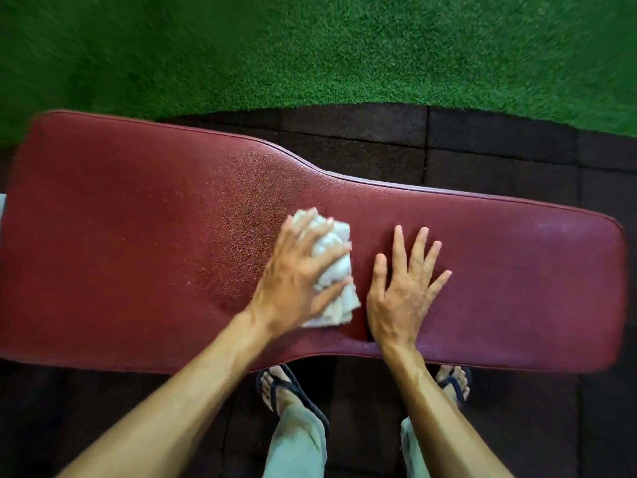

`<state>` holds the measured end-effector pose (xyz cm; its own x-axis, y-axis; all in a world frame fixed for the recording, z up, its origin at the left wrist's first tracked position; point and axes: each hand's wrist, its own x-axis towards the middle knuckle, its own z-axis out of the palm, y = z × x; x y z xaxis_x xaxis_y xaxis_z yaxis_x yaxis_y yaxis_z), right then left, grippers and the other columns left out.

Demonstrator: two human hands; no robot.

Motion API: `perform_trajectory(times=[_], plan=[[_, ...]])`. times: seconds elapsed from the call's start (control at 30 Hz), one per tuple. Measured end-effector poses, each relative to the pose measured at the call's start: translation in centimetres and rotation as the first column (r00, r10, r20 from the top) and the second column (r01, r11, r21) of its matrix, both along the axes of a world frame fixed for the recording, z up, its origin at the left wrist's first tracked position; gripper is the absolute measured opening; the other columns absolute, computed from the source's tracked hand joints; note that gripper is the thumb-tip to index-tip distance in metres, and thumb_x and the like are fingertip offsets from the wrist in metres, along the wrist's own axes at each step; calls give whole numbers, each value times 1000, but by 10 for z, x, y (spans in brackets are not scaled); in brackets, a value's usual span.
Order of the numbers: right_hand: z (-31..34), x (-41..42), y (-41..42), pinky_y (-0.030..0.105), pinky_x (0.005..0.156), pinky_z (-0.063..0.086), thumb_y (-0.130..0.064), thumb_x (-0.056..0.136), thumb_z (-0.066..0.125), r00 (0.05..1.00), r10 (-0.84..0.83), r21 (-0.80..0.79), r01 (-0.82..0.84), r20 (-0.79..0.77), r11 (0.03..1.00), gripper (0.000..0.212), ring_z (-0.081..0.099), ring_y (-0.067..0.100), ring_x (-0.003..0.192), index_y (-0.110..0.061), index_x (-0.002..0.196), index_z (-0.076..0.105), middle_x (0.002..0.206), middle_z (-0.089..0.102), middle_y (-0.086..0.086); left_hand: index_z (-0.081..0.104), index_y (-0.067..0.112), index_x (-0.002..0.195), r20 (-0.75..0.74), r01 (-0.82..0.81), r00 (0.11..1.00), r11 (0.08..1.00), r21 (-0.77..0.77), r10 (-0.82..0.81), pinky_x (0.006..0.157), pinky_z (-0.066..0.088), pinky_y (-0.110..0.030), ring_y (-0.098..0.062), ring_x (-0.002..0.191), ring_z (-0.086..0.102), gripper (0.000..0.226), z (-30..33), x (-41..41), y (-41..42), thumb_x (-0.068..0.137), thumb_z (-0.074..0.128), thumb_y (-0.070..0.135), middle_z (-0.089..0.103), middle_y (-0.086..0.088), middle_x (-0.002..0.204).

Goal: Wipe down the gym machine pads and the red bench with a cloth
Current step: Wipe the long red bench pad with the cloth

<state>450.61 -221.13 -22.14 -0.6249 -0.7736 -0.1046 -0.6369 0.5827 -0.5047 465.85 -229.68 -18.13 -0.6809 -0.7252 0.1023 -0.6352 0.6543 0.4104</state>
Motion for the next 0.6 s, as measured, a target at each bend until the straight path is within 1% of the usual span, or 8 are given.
perform_trajectory(times=[0.07,0.17,0.23,0.3,0.4,0.43,0.5,0.6], plan=[[0,1,0,59,120,-4,-46,101,31,1000,2,13,-1,-23,1000,56,-1,26,156,-32,155,28,168,10,3,69,21,120,16,91,996,996,21,-91,118,27,-55,-35,141,37,40,4,32,24,89,66,45,56,-12,137],[5,16,-6,59,120,-4,-48,101,32,1000,4,14,-4,-9,1000,57,-1,29,155,-31,155,29,168,10,6,69,22,121,7,137,991,989,58,-137,117,29,-55,-34,142,36,38,14,88,29,88,68,40,55,-10,139],[10,35,-14,58,120,-4,-47,101,33,999,34,1,-34,3,999,57,-1,31,155,-30,155,30,167,11,8,69,22,121,11,105,994,992,76,-106,121,25,-50,-34,143,35,39,19,123,12,87,67,42,54,-9,140],[15,58,-24,58,120,-3,-47,101,33,997,72,-12,-72,12,997,57,0,31,155,-30,155,31,167,11,8,70,18,117,14,11,1000,998,68,-12,122,23,-45,-36,141,37,41,21,148,-20,88,61,45,56,-13,137],[19,85,-41,59,120,0,-48,100,32,996,83,-24,-82,25,996,56,2,32,155,-30,154,33,167,13,9,70,15,114,20,-98,995,995,5,98,112,32,-60,-41,136,41,40,18,146,-80,86,66,43,58,-17,132],[19,90,-45,60,120,1,-48,100,32,997,68,-26,-67,25,997,56,3,33,155,-30,154,34,167,14,9,70,16,114,12,-107,994,994,-15,107,109,33,-61,-41,135,40,39,16,137,-95,84,69,41,58,-17,131],[21,97,-52,60,120,2,-48,99,32,999,30,-31,-29,26,999,57,4,34,155,-31,153,35,167,14,11,70,19,114,-27,-131,991,991,-28,130,109,33,-60,-38,136,39,38,16,114,-109,83,72,42,57,-16,130],[22,100,-55,57,121,-1,-49,98,30,997,-12,-48,16,73,999,58,2,32,155,-32,154,33,167,13,8,72,21,113,-70,-182,981,983,-19,181,112,32,-56,-36,136,38,42,13,92,-102,82,71,48,57,-15,132]])
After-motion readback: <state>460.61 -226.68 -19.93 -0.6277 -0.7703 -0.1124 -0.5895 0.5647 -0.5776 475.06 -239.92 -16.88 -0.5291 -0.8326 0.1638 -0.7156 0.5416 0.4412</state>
